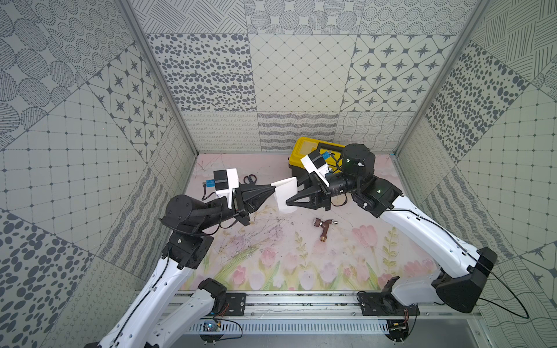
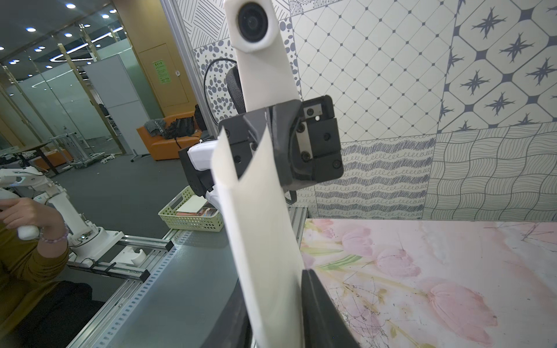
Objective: Fold the square paper along the opposite sides
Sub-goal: Smooth out the paper.
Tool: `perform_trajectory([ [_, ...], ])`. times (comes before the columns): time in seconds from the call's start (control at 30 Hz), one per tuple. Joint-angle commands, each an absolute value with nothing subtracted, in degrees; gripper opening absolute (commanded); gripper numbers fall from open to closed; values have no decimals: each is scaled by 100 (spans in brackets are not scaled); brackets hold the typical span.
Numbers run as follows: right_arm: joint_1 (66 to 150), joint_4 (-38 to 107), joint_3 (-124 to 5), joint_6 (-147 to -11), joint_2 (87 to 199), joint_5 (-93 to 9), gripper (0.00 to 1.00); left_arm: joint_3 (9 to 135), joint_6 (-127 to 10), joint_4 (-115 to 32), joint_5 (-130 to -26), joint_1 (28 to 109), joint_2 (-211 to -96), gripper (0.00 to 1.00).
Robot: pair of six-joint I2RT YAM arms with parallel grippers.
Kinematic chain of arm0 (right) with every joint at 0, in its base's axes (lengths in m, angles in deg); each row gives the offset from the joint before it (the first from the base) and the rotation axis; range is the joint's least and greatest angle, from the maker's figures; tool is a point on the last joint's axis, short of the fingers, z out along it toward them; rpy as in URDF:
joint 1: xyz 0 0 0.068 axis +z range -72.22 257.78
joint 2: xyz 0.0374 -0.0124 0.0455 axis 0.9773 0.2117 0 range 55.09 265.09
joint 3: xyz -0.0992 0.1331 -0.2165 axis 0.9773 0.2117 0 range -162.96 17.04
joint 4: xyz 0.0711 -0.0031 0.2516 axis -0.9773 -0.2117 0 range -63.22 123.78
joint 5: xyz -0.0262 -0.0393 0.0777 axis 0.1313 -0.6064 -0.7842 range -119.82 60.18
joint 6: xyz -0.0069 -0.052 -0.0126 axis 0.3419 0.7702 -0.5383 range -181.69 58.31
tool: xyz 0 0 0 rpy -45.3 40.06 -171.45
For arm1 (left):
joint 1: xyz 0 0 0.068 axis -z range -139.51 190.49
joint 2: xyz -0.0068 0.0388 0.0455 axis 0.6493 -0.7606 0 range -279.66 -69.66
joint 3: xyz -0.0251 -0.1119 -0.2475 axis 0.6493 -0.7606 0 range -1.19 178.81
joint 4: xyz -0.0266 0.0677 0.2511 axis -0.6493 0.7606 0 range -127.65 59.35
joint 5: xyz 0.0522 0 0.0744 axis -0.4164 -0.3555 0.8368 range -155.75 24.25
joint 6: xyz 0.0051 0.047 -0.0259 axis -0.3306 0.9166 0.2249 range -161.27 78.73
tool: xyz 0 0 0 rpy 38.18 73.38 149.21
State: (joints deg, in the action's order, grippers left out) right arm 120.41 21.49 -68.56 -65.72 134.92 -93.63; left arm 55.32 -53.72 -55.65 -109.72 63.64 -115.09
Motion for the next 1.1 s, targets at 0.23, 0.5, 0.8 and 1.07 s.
perform_trajectory([
  [0.23,11944,2042,-7087,-6373,13094,-9266,32,5929,-4341,-4382,-11516,6351,-11613,0],
  [0.5,11911,1955,-7065,-6275,12985,-9266,32,6119,-3981,-3895,-11619,6335,-11662,0],
  [0.8,11909,1962,-7071,-6292,13067,-9319,28,6176,-4003,-3921,-11701,6319,-11768,0],
  [1.07,11931,1964,-7058,-6319,13159,-9376,23,6199,-4055,-4054,-11681,6323,-11790,0],
])
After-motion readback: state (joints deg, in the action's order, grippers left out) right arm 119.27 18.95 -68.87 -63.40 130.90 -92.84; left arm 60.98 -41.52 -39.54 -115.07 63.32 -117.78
